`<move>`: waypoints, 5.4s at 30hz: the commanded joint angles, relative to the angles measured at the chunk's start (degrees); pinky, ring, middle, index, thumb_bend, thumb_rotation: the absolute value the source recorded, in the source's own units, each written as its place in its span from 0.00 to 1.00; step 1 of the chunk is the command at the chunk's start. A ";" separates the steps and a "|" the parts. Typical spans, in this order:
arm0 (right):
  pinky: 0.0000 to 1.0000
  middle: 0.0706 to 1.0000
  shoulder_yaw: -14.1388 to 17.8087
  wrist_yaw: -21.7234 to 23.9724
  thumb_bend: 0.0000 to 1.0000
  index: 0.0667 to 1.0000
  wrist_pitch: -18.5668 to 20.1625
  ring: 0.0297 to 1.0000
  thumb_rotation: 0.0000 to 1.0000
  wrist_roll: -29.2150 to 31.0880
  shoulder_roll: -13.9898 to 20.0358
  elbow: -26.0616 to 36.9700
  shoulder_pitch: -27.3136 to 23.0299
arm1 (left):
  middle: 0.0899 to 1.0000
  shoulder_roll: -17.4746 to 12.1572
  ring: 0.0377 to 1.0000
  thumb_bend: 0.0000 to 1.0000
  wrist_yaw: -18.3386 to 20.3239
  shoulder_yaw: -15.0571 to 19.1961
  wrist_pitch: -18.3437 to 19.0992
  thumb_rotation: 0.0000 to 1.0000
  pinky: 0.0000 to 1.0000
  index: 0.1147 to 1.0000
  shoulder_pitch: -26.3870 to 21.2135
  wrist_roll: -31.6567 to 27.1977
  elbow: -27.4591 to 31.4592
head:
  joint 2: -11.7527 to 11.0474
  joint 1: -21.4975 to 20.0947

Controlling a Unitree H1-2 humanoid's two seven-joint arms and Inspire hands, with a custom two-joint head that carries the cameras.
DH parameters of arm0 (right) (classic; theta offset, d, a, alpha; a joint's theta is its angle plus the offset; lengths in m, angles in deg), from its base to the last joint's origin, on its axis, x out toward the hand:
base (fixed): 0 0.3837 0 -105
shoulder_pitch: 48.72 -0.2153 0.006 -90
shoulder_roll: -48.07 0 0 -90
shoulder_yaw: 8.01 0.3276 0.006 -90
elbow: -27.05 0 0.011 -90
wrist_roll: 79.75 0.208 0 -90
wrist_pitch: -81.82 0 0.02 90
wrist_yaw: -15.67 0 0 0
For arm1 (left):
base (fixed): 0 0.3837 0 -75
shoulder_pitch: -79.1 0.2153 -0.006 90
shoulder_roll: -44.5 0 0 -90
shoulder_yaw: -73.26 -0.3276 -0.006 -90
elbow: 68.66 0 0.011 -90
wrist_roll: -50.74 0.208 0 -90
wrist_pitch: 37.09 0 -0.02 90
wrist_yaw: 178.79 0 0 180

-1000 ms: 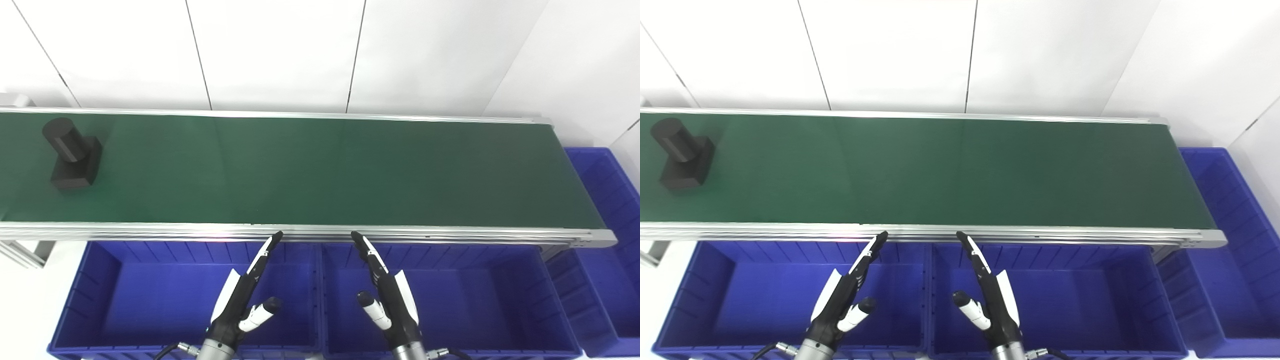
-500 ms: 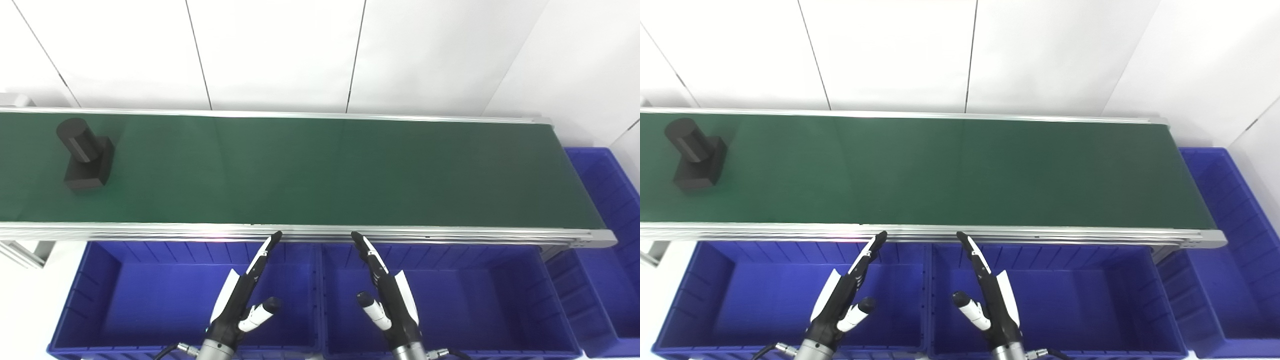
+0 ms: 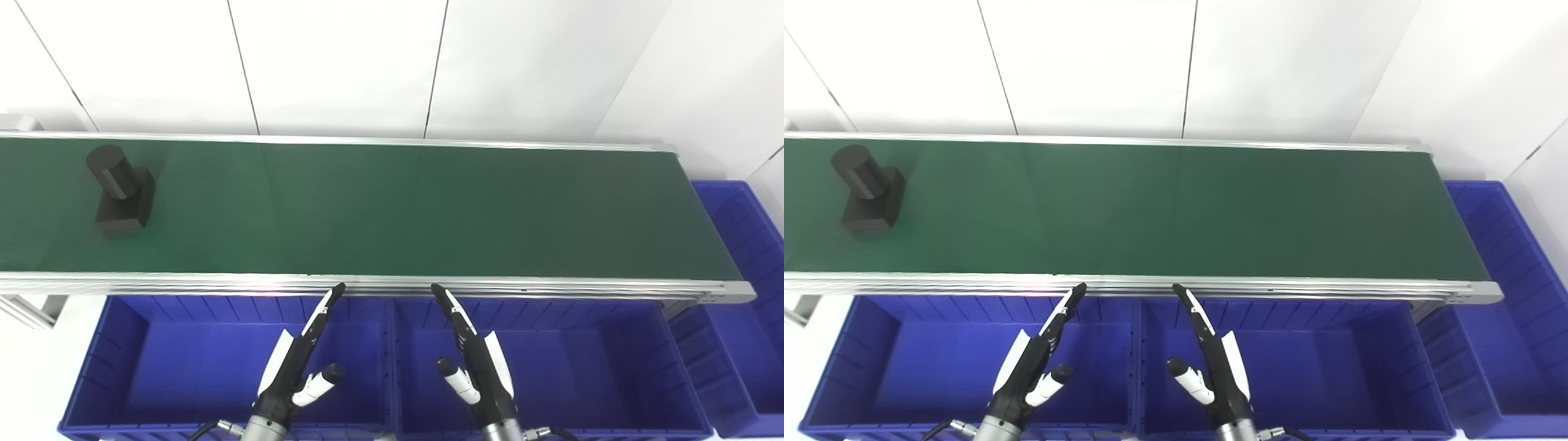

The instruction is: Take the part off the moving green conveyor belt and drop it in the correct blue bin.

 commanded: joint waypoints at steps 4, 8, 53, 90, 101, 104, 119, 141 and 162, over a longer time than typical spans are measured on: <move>0.96 0.95 0.11 -0.02 0.89 0.93 -1.95 0.96 0.98 0.30 -0.05 1.10 -0.53 | 0.98 -0.05 0.99 0.85 -0.30 -0.02 -1.05 1.00 0.98 0.97 -1.14 0.59 0.69 | -0.42 1.32; 0.98 0.95 0.03 -0.60 0.89 0.95 -1.95 0.97 0.99 0.29 0.64 0.54 -0.57 | 0.97 0.15 0.97 0.80 -2.54 -1.33 -1.05 1.00 0.97 0.96 -1.64 2.19 -0.05 | -1.77 5.51; 1.00 0.96 2.81 4.64 0.93 0.95 -1.95 0.98 0.95 4.03 3.11 6.06 2.09 | 0.91 3.06 0.91 0.91 -8.87 -7.58 -1.05 0.88 0.89 0.88 -5.89 1.27 -8.09 | -9.53 12.04; 0.83 0.87 18.70 11.37 0.97 0.89 -1.95 0.85 0.75 6.00 3.15 7.18 -19.46 | 0.91 5.55 0.90 0.89 -10.79 -8.96 -1.05 0.86 0.89 0.89 -9.11 1.63 -12.72 | -12.41 10.31; 0.77 0.85 20.85 12.79 1.00 0.88 -1.95 0.81 0.52 5.32 1.08 -0.48 -27.42 | 0.91 5.42 0.90 0.89 -12.28 -10.55 -1.05 0.87 0.89 0.89 -9.55 1.89 -12.87 | -12.36 10.30; 0.76 0.85 20.87 12.72 1.00 0.88 -1.95 0.80 0.46 4.64 0.37 -2.25 -29.24 | 0.91 5.27 0.90 0.88 -12.32 -10.84 -1.05 0.87 0.90 0.88 -9.43 1.68 -12.70 | -12.14 10.24; 0.77 0.90 20.77 16.25 1.00 0.89 -1.94 0.84 0.33 3.50 -1.77 -14.18 -36.87 | 0.90 4.43 0.90 0.88 -12.77 -12.30 -1.05 0.87 0.89 0.88 -9.27 1.56 -12.44 | -12.14 10.07; 0.73 0.92 16.90 13.48 1.00 0.90 -1.93 0.83 0.44 0.43 -2.92 -26.96 -42.37 | 0.91 4.20 0.91 0.89 -12.98 -12.73 -1.05 0.88 0.91 0.88 -8.89 1.45 -12.04 | -12.32 10.06; 0.74 0.93 15.73 13.91 0.98 0.89 -1.95 0.83 0.45 0.43 -2.42 -26.46 -41.64 | 0.91 4.47 0.90 0.87 -12.92 -12.69 -1.05 0.87 0.91 0.88 -9.74 1.48 -12.63 | -12.33 9.42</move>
